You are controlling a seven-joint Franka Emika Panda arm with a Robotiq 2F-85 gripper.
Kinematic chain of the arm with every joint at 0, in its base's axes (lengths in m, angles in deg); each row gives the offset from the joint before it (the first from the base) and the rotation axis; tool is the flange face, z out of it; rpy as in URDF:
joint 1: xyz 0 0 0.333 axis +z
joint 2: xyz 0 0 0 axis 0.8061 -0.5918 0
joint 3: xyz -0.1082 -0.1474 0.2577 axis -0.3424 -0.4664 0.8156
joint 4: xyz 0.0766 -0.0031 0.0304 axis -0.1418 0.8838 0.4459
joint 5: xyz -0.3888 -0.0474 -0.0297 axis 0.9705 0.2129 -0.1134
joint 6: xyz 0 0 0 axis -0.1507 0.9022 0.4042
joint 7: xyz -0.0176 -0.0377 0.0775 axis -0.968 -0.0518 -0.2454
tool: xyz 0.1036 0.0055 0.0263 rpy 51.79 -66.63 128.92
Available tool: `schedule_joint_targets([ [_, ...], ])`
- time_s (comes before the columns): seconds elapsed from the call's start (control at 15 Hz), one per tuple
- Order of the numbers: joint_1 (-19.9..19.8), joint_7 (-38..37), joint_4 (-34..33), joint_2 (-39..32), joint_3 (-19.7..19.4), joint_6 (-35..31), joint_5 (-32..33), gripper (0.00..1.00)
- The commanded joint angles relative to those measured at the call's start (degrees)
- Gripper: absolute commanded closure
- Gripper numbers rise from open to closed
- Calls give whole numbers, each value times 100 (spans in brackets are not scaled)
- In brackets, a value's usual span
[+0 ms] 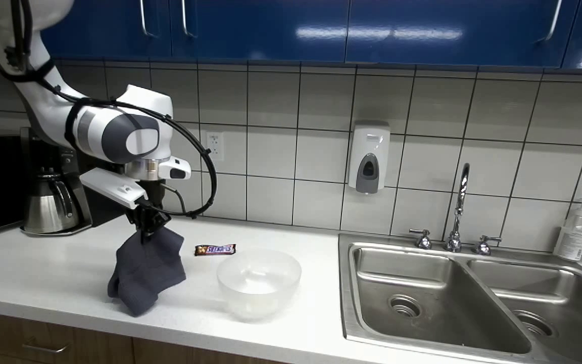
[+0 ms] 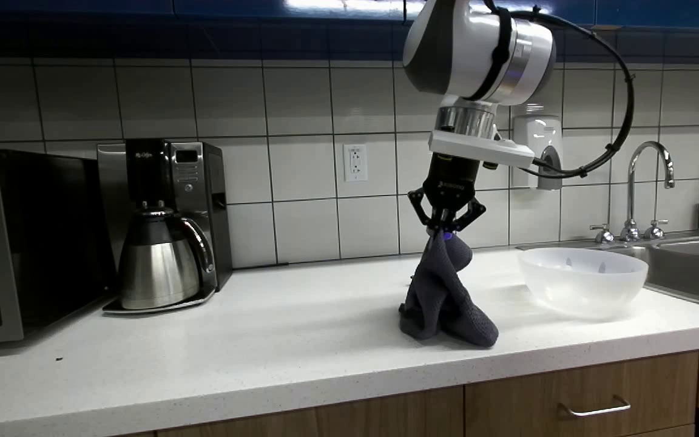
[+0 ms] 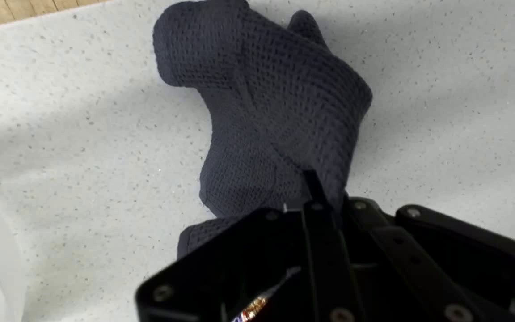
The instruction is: Pick up the gray towel from the clear bowl and put it on the kitchen counter
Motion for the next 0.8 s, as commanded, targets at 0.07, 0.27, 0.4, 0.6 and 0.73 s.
schedule_joint_targets([
  [0.07, -133, 247, 197, -46, 12, -71, -189, 70],
  [0.27, -172, 260, 215, 5, 7, -75, -210, 49],
  [0.4, -178, 225, 207, 57, 5, -71, -168, 34],
  [0.6, -163, 142, 183, 200, 12, 19, -70, 12],
  [0.73, -146, 117, 183, 350, 18, 110, -42, 0],
])
